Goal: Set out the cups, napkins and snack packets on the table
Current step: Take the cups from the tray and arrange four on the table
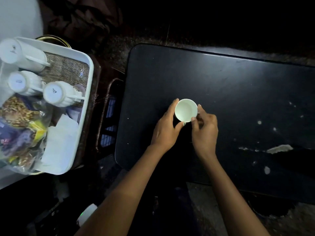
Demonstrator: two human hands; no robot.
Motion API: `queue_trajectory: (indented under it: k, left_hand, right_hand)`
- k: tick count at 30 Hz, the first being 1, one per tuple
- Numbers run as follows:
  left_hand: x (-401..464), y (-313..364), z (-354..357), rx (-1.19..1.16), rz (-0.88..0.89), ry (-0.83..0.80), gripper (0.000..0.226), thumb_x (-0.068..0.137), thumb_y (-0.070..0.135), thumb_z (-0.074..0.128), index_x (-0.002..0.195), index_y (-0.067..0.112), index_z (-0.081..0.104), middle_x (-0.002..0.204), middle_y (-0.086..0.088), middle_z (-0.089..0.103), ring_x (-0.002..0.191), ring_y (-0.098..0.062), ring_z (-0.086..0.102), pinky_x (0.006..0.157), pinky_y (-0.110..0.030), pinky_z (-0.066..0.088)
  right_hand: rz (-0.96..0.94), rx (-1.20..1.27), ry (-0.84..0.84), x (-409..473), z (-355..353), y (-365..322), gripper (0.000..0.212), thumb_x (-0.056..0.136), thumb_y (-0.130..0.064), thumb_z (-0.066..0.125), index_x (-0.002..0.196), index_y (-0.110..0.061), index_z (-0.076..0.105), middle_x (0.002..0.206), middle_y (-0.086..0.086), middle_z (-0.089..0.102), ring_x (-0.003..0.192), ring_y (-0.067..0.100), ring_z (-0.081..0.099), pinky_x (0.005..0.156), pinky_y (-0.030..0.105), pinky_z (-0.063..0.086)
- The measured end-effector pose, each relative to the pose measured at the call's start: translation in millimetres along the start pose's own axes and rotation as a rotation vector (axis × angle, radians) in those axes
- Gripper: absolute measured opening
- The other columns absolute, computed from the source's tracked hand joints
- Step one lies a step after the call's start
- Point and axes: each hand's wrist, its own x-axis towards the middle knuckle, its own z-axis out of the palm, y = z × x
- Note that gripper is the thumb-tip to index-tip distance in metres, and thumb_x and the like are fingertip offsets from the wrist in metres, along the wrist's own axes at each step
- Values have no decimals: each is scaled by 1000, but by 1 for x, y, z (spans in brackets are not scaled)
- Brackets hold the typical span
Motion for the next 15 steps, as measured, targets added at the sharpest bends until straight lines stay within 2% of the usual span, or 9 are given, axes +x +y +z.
queue_trajectory:
  k: [2,3,5,7,11,13,15]
  left_hand:
    - [-4,4,1,19,-2,-27,80,87,19,64,150,23,16,157,3,22,143,-11,22,109,-17,20]
    - [-6,6,1,19,1,-10,81,87,22,64,151,22,13,159,2,17,145,-11,17,112,-18,17]
    - [-11,10,-4,20,29,99,77,86,24,64,149,21,20,157,1,21,143,-10,19,112,-17,16]
    - [-16,12,-16,23,57,229,62,85,21,62,142,22,36,148,4,36,135,-10,31,109,-17,24]
    - [-23,12,-54,-21,87,435,41,84,13,59,124,22,54,126,6,56,115,-10,48,99,-18,34]
    - [-22,8,-80,-39,101,539,38,83,11,58,120,20,56,119,5,58,110,-11,52,98,-20,37]
    - [-18,2,-109,-67,104,629,36,83,8,57,117,17,58,117,3,60,109,-13,54,98,-27,41]
  right_hand:
    - [12,-1,63,-4,-3,-3,52,89,-20,59,139,-24,43,106,-9,44,81,6,56,79,19,44]
    - [-4,9,105,-7,-3,-6,50,88,-21,59,136,-24,45,105,-10,45,78,2,56,77,22,45]
    - [-68,43,152,-12,-2,-14,37,88,-17,57,124,-22,53,100,-11,48,76,-6,55,70,9,41]
    - [-129,77,128,-16,4,-26,26,87,-10,55,111,-19,60,94,-10,50,76,-11,53,65,3,39]
    - [-238,113,7,-22,33,-65,22,87,-1,53,98,-17,64,92,-15,54,83,-3,54,74,11,41]
    - [-312,124,-72,-24,53,-90,25,85,2,53,95,-17,65,92,-8,57,86,-3,54,77,7,39]
    - [-387,109,-150,-27,73,-113,25,84,3,54,95,-15,66,93,-5,58,84,1,54,79,10,41]
